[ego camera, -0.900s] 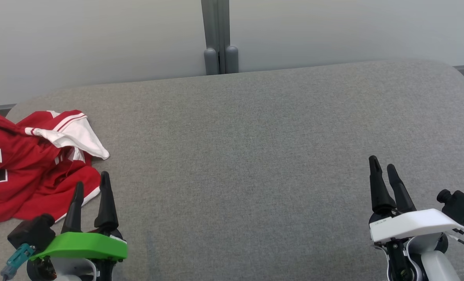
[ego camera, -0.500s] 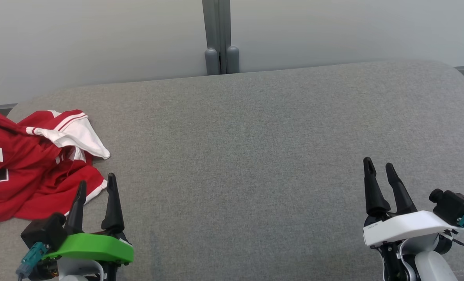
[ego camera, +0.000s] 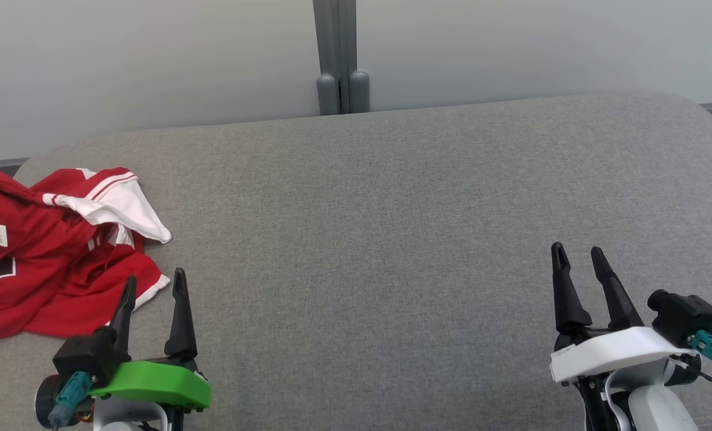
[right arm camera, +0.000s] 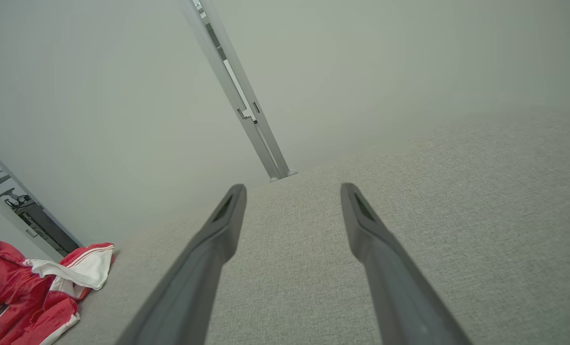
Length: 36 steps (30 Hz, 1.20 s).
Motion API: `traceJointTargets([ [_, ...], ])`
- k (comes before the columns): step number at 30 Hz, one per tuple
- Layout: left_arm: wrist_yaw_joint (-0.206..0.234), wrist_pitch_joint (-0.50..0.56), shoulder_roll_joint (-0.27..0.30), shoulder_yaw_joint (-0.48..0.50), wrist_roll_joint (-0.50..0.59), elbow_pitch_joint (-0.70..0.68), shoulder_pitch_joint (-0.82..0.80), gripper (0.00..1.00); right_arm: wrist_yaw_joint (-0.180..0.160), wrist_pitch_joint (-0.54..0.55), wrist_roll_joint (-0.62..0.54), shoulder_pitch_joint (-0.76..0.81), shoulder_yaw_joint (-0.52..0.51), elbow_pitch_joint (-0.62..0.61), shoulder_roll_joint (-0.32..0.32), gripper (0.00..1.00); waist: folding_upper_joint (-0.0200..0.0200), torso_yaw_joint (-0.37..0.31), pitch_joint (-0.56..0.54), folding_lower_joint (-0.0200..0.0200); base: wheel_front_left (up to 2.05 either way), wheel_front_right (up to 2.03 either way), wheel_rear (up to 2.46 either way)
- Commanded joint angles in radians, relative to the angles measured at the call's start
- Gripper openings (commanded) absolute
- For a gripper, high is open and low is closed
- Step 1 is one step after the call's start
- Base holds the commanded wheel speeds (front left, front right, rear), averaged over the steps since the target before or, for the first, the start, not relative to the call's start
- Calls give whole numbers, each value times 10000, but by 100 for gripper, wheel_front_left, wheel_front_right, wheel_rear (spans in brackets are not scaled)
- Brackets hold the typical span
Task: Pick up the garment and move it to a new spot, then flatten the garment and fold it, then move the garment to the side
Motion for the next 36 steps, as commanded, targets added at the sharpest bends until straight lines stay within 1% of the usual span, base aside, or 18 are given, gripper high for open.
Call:
traceJointTargets([
  [1,81,-96,101,-23,279,-17,-31,100,3,-101,-267,-14,24,-46,-58,100,0,2,-4,0,0,0,0],
  [21,206,-484,136,23,1672,43,107,100,2,-496,-1924,93,-26,-56,-72,100,0,70,-67,0,0,0,0],
  [31,53,-658,88,39,2019,102,98,100,2,-673,-2549,106,-20,-58,-75,100,0,86,-87,-1,0,0,0],
  [34,-13,-727,48,23,2033,129,104,100,2,-724,-2672,155,-41,-36,-77,100,0,93,-102,-1,0,0,0],
  [36,-40,-696,25,32,1827,168,119,100,2,-708,-2574,154,-71,21,-77,100,0,92,-108,-1,0,0,0],
])
